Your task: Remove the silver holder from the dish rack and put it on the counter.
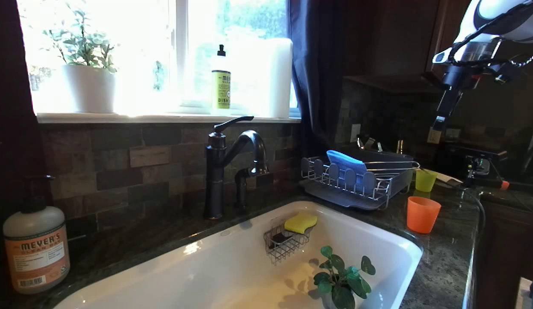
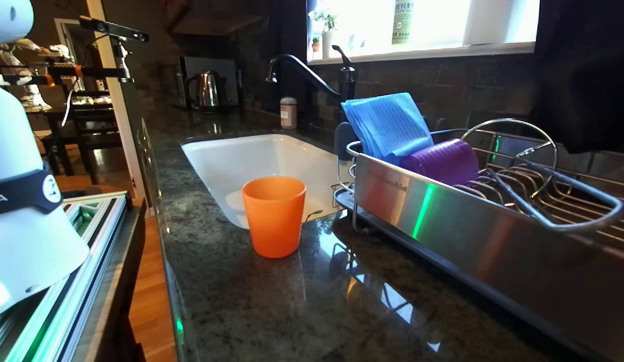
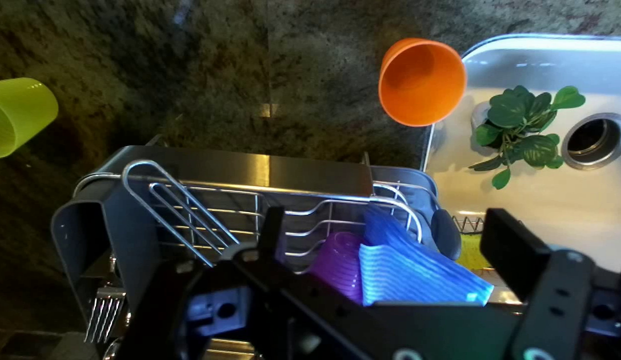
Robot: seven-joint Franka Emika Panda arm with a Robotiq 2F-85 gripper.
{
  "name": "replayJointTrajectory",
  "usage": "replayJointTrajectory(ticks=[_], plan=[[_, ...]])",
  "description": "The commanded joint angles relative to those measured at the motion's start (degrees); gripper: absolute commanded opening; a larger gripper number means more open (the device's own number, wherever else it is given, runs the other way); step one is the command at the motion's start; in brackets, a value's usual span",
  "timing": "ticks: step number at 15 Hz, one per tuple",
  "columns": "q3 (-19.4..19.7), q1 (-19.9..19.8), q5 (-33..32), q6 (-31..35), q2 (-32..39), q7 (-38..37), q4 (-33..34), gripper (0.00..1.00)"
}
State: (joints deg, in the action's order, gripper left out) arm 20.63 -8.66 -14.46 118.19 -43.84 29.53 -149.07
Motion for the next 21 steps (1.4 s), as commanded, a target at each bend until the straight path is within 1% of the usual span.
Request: replayJointTrajectory(ticks=[1, 3, 4, 5, 8, 10, 12, 14, 16, 18, 20, 21], plan=[[-0.2, -0.2, 0.2, -0.1, 0.1, 0.1, 0.1, 1.00], [-0.2, -0.2, 0.2, -0.1, 0.1, 0.1, 0.1, 1.00], [0.8, 0.0, 1.0, 0.2, 0.7, 0.4, 0.9, 1.00], [2.8, 0.4, 2.4, -0.1, 1.7, 1.9, 2.3, 1.00], [6.7, -0.3, 4.1, -0.8, 4.7, 3.0, 6.0, 1.00], [9.2, -0.8, 5.9, -2.0, 8.1, 2.2, 9.2, 1.00], [10.2, -1.8, 8.3, -2.4, 12.0, -1.4, 11.8, 1.00], [10.3, -2.3, 10.9, -1.8, 14.1, -2.6, 13.5, 1.00], [11.8, -1.3, 13.7, -0.8, 15.7, 2.0, 14.6, 1.00], [13.7, -0.6, 15.7, -1.9, 17.8, 8.3, 16.7, 1.00], [16.3, -0.3, 17.6, -5.8, 20.8, 15.3, 19.8, 1.00], [17.6, -0.6, 18.4, -10.6, 23.7, 17.3, 22.7, 1.00]])
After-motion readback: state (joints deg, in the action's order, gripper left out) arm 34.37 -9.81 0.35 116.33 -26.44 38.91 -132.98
